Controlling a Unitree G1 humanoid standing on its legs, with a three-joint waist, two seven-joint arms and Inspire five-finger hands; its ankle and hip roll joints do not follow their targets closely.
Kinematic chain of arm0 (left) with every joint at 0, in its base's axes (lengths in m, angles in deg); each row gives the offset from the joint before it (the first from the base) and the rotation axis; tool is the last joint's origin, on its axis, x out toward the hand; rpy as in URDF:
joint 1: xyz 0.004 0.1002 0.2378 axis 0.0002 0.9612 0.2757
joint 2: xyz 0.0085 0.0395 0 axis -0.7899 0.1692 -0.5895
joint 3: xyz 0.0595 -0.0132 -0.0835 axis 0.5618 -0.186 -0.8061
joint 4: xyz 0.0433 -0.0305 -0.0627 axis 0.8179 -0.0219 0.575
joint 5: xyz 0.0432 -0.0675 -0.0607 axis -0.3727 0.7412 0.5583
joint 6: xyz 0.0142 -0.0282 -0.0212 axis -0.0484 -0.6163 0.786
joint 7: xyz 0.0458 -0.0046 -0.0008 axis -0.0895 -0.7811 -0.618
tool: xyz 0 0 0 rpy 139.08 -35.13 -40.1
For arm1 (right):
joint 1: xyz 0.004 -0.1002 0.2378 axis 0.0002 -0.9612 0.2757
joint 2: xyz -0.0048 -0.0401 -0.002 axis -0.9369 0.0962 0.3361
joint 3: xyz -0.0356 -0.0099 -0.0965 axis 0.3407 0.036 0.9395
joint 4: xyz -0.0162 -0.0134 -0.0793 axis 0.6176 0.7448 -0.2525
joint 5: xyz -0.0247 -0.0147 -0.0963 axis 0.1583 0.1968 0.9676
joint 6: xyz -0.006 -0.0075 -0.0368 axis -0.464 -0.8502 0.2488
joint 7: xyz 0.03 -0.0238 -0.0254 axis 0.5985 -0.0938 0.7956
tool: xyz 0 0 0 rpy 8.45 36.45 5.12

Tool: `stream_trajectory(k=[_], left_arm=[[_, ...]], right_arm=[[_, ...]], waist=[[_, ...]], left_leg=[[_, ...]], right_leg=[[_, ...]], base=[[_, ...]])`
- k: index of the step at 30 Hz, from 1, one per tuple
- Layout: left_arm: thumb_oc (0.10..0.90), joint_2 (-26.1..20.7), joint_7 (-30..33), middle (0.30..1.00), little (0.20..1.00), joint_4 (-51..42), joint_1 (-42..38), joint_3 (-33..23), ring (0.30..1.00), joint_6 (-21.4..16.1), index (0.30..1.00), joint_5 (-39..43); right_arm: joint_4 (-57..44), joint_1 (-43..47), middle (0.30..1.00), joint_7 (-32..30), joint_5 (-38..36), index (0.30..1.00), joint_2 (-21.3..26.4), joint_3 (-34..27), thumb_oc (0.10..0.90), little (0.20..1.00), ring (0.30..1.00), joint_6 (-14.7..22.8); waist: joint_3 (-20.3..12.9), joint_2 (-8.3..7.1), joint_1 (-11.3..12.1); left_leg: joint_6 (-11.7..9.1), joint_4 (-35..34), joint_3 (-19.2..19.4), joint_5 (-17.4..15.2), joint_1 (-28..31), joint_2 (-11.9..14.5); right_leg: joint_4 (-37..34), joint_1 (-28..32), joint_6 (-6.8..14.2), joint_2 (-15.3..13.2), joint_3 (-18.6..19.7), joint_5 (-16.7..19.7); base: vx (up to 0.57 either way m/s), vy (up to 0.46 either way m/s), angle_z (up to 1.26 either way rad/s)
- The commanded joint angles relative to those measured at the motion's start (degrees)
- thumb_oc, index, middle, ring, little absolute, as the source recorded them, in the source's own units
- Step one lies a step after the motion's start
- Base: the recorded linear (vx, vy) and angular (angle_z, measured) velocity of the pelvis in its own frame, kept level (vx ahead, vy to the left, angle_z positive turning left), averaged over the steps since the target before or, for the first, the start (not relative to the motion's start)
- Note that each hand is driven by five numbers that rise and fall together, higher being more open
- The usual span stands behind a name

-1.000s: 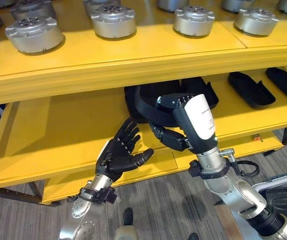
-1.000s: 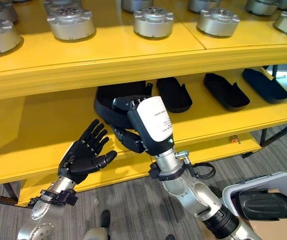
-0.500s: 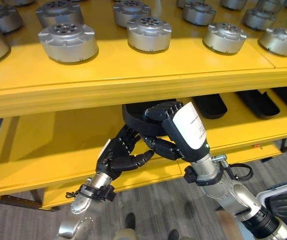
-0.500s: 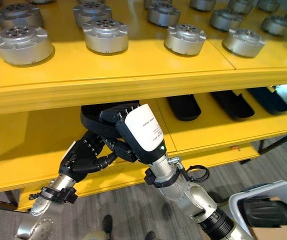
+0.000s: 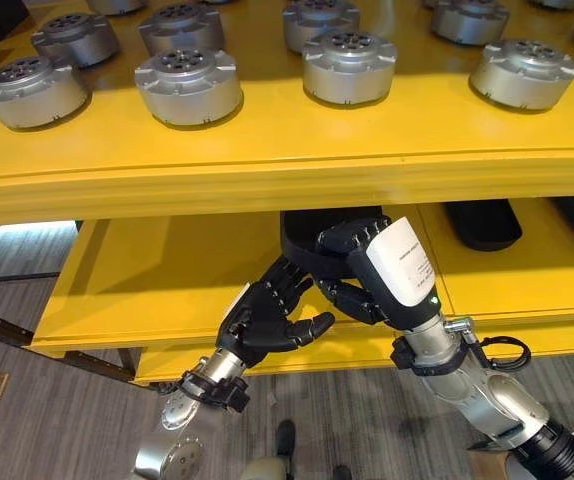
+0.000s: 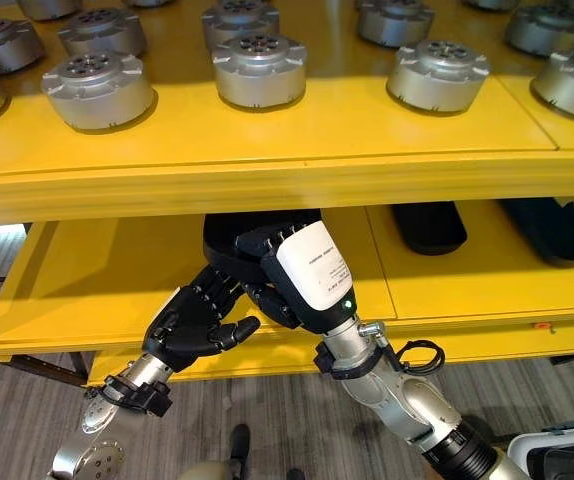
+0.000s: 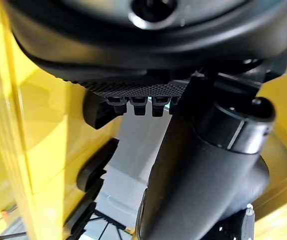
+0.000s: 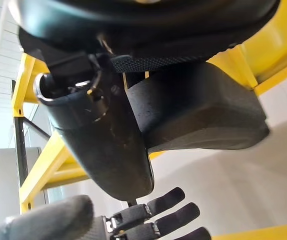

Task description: Move parts from the plastic box to the shelf.

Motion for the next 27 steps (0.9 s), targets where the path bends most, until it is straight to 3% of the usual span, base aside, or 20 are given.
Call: stream_trajectory(k=[1, 2, 6, 8, 10, 12, 15, 18, 20, 23, 25, 27], left_arm=[[0.900, 0.3, -1.9, 1.000, 1.000, -3.5, -4.3, -0.5, 1.000, -5.0, 1.000, -0.8], [0.900, 0.2, -1.3, 1.000, 1.000, -3.8, -4.0, -0.8, 1.000, -5.5, 1.000, -0.1], [0.900, 0.1, 1.4, 1.000, 1.000, -4.2, -3.5, -1.3, 1.000, -8.4, 1.000, 0.2], [0.900, 0.4, 3.4, 1.000, 1.000, -3.8, -3.5, -2.1, 1.000, -10.3, 1.000, 1.0], [0.900, 1.9, 3.9, 1.000, 1.000, -1.3, -3.7, -2.1, 1.000, -13.4, 1.000, 1.0], [0.900, 2.3, 4.0, 1.000, 1.000, -1.0, -3.8, -1.8, 1.000, -14.3, 1.000, 1.0], [0.900, 2.3, 5.9, 1.000, 1.000, -1.2, -3.3, -2.0, 1.000, -14.5, 1.000, 2.4], [0.900, 2.0, 7.2, 1.000, 1.000, -1.4, -3.6, -3.2, 1.000, -12.2, 1.000, 3.9], [0.900, 1.1, 3.4, 1.000, 1.000, -0.9, -3.3, -4.0, 1.000, -10.5, 1.000, 3.9], [0.900, -0.3, 0.4, 1.000, 1.000, -1.3, -3.1, -4.2, 1.000, -8.9, 1.000, 2.3], [0.900, -0.6, -1.7, 1.000, 1.000, -1.5, -3.0, -4.1, 1.000, -7.4, 1.000, 2.5], [0.900, -1.2, -3.0, 1.000, 1.000, -1.1, -3.8, -3.2, 1.000, -6.7, 1.000, 1.8]], right_arm=[[-5.8, 7.7, 0.300, -6.6, 0.4, 0.300, -3.0, -3.4, 0.400, 0.300, 0.300, 1.1], [-5.6, 8.4, 0.300, -6.3, -0.1, 0.300, -2.5, -3.1, 0.400, 0.300, 0.300, 1.1], [-5.1, 10.2, 0.300, -6.0, 0.0, 0.300, -1.5, -2.7, 0.400, 0.300, 0.300, 2.0], [-4.9, 12.4, 0.300, -5.3, -1.2, 0.300, -0.4, -2.4, 0.400, 0.300, 0.300, 2.4], [-5.3, 16.2, 0.300, -2.3, -4.0, 0.300, 2.0, -2.4, 0.400, 0.300, 0.300, 2.1], [-5.4, 16.9, 0.300, -1.2, -5.0, 0.300, 3.0, -2.8, 0.400, 0.300, 0.300, 2.4], [-5.6, 16.9, 0.300, 0.8, -6.5, 0.300, 4.5, -3.5, 0.400, 0.300, 0.300, 4.1], [-4.9, 16.2, 0.300, 2.0, -6.1, 0.300, 3.1, -3.0, 0.400, 0.300, 0.300, 2.9], [-4.3, 13.9, 0.300, 0.1, -3.9, 0.300, 1.3, -3.6, 0.400, 0.300, 0.300, 2.5], [-4.0, 11.7, 0.300, -1.1, -1.5, 0.300, -0.7, -4.3, 0.400, 0.300, 0.300, 1.1], [-4.1, 9.3, 0.300, -2.5, -0.3, 0.300, -1.3, -5.6, 0.400, 0.300, 0.300, 1.0], [-4.5, 6.0, 0.300, -3.9, 1.1, 0.300, -1.4, -7.7, 0.400, 0.300, 0.300, 1.5]], waist=[[-4.2, -0.74, 0.3], [-4.0, -0.57, 0.2], [-3.2, -0.02, 0.3], [-2.5, 0.36, 0.3], [-1.5, 2.01, -0.8], [-1.3, 2.91, -1.3], [-1.0, 5.00, -1.9], [-1.3, 6.19, -1.6], [-1.8, 5.18, -0.6], [-2.4, 3.54, 0.2], [-3.2, 2.53, 0.0], [-4.0, 1.79, -1.0]], left_leg=[[-2.8, 3.6, 1.6, -6.3, 7.3, 1.6], [-3.8, 4.2, 1.5, -5.3, 7.1, 3.9], [-5.4, 5.8, 0.8, -1.1, 5.6, 9.3], [-6.6, 6.3, 0.3, 3.5, 5.1, 14.6], [-9.5, 4.5, -0.2, 11.7, 5.8, 21.7], [-10.3, 3.2, -0.3, 13.4, 5.4, 23.2], [-11.5, 1.5, -0.1, 12.0, 6.7, 23.0], [-11.3, 2.5, 1.8, 7.3, 8.0, 20.3], [-10.3, 3.8, 1.7, 1.1, 8.1, 17.2], [-9.0, 4.4, 1.8, -3.0, 8.1, 14.5], [-8.1, 3.8, 1.4, -3.9, 8.4, 12.8], [-7.2, 2.6, 0.1, -4.5, 8.1, 11.0]], right_leg=[[4.1, -5.5, 3.0, -2.0, -1.4, 3.3], [5.6, -5.6, 2.7, -2.9, -1.5, 2.5], [9.8, -7.1, 1.9, -4.3, -2.5, 0.2], [14.1, -9.2, 1.4, -6.3, -4.2, -1.7], [20.4, -13.2, 1.5, -11.2, -5.5, -3.8], [21.7, -14.2, 2.0, -13.4, -4.8, -4.1], [23.7, -15.2, 4.2, -16.8, -3.2, -4.1], [20.9, -12.9, 6.6, -18.7, -3.3, -1.9], [13.8, -10.3, 9.1, -19.6, -3.0, 3.5], [7.1, -8.3, 10.7, -20.9, -2.5, 9.1], [2.6, -7.2, 11.7, -20.9, -1.1, 12.1], [0.7, -7.3, 12.0, -18.9, 2.5, 12.5]], base=[[-0.03, 0.188, 0.09], [-0.03, 0.181, 0.02], [-0.08, 0.227, 0.02], [-0.11, 0.451, -0.24], [-0.13, 0.810, -0.21], [-0.04, 0.628, 0.13], [0.08, 0.687, 0.17], [0.13, 0.506, 0.19], [0.14, 0.236, 0.47], [0.13, 0.122, 0.24], [0.14, 0.094, 0.35], [0.11, 0.070, 0.46]])
